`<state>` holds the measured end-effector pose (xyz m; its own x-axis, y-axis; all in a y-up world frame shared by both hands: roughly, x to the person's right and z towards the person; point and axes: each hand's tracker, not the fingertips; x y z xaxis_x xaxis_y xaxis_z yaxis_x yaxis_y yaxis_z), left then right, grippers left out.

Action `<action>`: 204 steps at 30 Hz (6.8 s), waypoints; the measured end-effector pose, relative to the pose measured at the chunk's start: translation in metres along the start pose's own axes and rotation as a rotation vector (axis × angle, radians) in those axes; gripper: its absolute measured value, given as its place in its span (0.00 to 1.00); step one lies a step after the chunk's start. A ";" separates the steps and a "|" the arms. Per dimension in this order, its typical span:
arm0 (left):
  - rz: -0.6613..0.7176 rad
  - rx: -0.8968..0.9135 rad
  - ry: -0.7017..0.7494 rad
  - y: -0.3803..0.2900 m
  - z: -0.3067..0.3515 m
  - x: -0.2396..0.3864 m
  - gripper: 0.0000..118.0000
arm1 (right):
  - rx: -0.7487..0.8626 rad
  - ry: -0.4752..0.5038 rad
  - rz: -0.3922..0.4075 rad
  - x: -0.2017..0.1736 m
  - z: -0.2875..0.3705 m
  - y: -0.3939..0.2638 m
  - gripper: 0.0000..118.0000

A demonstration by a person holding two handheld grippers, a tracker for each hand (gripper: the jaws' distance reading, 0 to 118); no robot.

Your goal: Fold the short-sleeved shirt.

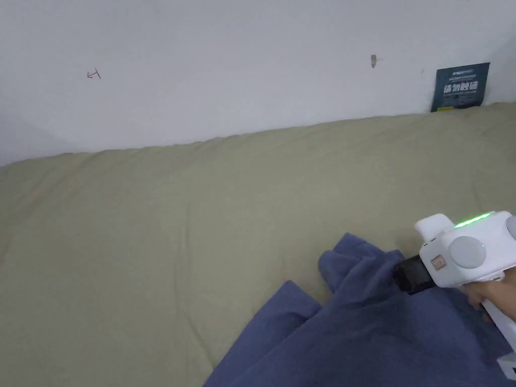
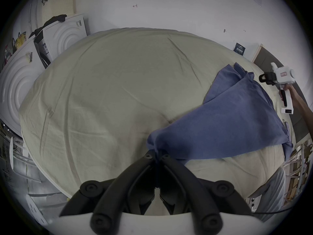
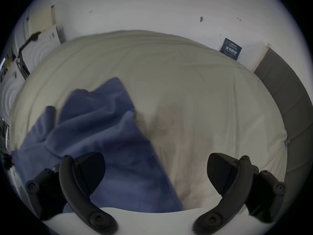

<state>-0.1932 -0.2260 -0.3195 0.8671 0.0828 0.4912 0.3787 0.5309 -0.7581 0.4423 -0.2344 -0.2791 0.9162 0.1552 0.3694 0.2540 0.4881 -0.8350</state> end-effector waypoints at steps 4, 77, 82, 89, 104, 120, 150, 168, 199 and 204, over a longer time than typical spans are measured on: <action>-0.015 -0.008 0.008 0.002 -0.001 0.001 0.00 | -0.053 0.048 -0.041 -0.006 -0.013 -0.016 0.93; -0.039 0.781 0.249 0.532 0.271 0.200 0.00 | 0.894 -0.294 -0.237 0.176 0.510 0.236 0.03; -0.057 0.792 0.290 0.555 0.243 0.209 0.00 | 0.885 -0.309 -0.238 0.183 0.488 0.262 0.03; -0.058 0.711 0.297 0.562 0.143 0.203 0.00 | 0.818 -0.289 -0.238 0.177 0.397 0.261 0.03; -0.148 0.288 0.209 0.334 -0.085 0.151 0.00 | 0.461 -0.086 -0.327 0.123 0.161 0.029 0.03; -0.111 0.140 0.138 0.129 -0.055 0.089 0.00 | 0.311 -0.007 -0.351 0.055 0.187 -0.208 0.03; -0.025 0.112 0.096 -0.056 0.066 0.075 0.97 | 0.310 0.005 -0.451 0.024 0.247 -0.381 1.00; 0.086 0.101 -0.011 -0.091 0.070 0.055 0.00 | 0.242 0.071 -0.406 -0.055 0.275 -0.387 0.00; -0.015 0.066 0.019 -0.034 0.032 0.065 0.00 | 0.100 0.090 -0.328 0.024 0.206 -0.372 0.08; -0.021 0.059 0.016 -0.033 0.038 0.065 0.00 | 0.097 0.113 -0.288 0.037 0.203 -0.374 0.08</action>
<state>-0.1616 -0.2063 -0.2468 0.8644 0.0581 0.4995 0.3775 0.5812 -0.7209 0.3183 -0.2369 0.1301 0.8410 -0.0951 0.5327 0.4823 0.5781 -0.6582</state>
